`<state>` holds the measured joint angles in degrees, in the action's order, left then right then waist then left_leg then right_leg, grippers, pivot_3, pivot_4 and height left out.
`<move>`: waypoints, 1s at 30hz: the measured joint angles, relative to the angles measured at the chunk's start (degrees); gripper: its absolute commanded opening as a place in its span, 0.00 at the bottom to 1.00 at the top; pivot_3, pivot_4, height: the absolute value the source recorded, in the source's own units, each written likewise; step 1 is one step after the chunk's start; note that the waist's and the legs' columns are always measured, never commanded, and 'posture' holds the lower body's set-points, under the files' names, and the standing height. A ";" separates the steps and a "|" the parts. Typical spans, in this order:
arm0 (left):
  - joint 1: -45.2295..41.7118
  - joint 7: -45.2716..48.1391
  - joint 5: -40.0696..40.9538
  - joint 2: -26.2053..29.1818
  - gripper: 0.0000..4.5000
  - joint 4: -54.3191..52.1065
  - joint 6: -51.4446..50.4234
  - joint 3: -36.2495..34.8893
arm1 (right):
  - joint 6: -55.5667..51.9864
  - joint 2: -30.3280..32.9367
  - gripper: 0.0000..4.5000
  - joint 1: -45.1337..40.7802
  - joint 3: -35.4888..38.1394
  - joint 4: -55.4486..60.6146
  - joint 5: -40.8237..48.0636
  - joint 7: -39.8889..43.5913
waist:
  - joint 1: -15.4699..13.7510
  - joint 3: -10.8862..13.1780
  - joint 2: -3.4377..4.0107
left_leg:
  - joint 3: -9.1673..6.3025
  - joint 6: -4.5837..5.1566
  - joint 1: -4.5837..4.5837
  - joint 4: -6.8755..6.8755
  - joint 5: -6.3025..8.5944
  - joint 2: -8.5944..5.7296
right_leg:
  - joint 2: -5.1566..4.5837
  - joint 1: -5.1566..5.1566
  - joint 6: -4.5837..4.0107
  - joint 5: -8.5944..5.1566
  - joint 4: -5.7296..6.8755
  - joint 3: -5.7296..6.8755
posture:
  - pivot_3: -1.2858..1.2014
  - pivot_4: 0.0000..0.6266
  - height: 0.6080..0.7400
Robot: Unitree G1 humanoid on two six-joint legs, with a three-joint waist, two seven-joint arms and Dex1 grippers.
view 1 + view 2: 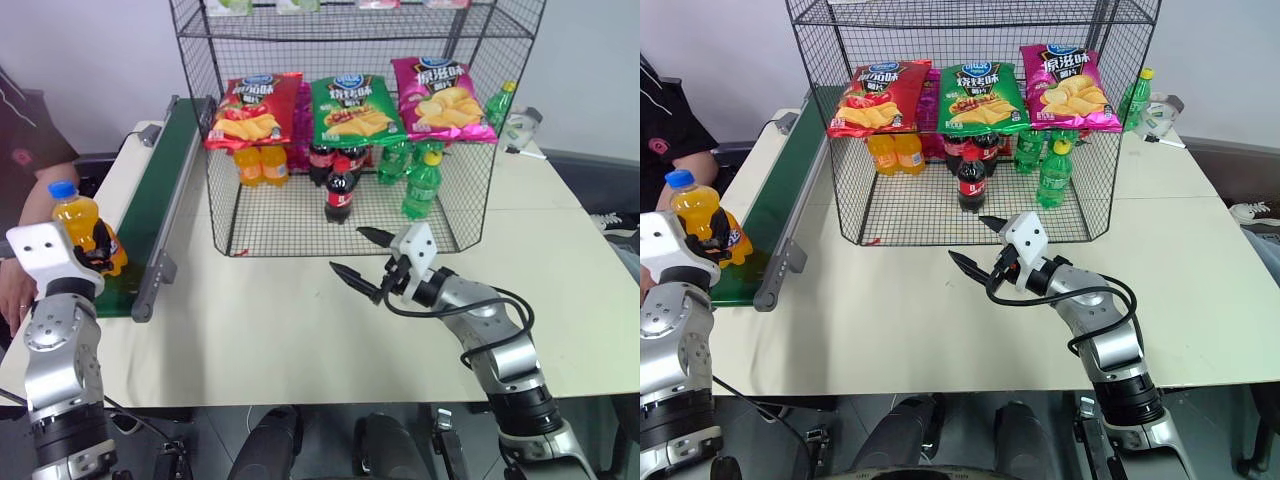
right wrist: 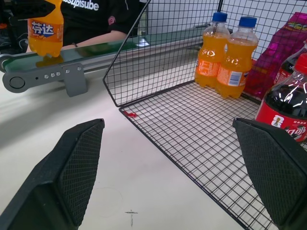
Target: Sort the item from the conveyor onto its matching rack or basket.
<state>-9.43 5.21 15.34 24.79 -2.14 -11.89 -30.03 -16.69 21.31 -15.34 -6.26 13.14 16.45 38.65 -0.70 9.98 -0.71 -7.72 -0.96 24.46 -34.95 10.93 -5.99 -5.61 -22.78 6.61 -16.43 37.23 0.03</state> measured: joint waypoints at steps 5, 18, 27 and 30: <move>0.00 0.71 0.24 0.00 0.59 -0.55 -0.33 0.13 | 0.25 0.00 1.00 0.00 0.00 -0.01 0.00 0.00 | 0.02 0.01 -0.01 | 0.00 0.00 0.00 0.00 0.00 0.00 | 0.00 0.00 0.00 0.00 -0.01 0.00 | 0.52 0.24 1.00; -2.83 2.09 1.15 0.81 0.59 -7.58 -3.64 2.22 | 0.44 0.01 1.00 -0.18 -0.05 -0.25 0.00 0.12 | 0.01 0.01 -0.02 | 0.00 0.01 0.01 0.00 -0.01 0.00 | 0.01 0.00 0.01 0.01 0.00 0.00 | 0.52 0.24 1.00; -6.57 6.90 6.19 0.10 0.59 -18.33 -11.44 11.71 | 0.23 2.45 1.00 -1.42 2.38 -0.22 0.47 0.59 | 0.01 0.02 -0.03 | 0.02 0.02 0.01 -0.01 -0.02 -0.02 | 0.01 0.18 0.01 0.01 0.00 0.00 | 0.52 0.24 1.00; -7.44 7.24 6.70 -3.82 0.59 -18.90 -13.05 17.04 | 0.20 3.54 1.00 -1.54 3.91 -0.20 0.60 0.62 | -0.01 0.02 -0.03 | 0.02 0.03 0.01 -0.01 -0.03 -0.02 | 0.03 0.23 0.02 0.01 0.02 0.02 | 0.52 0.24 1.00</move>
<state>-16.87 12.44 22.04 20.97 -21.04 -24.94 -12.99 -16.49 24.85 -16.88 -2.35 12.94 17.05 39.27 -0.70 10.00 -0.74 -7.71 -0.93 24.47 -34.96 10.90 -6.01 -5.58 -22.56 6.62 -16.41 37.24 0.05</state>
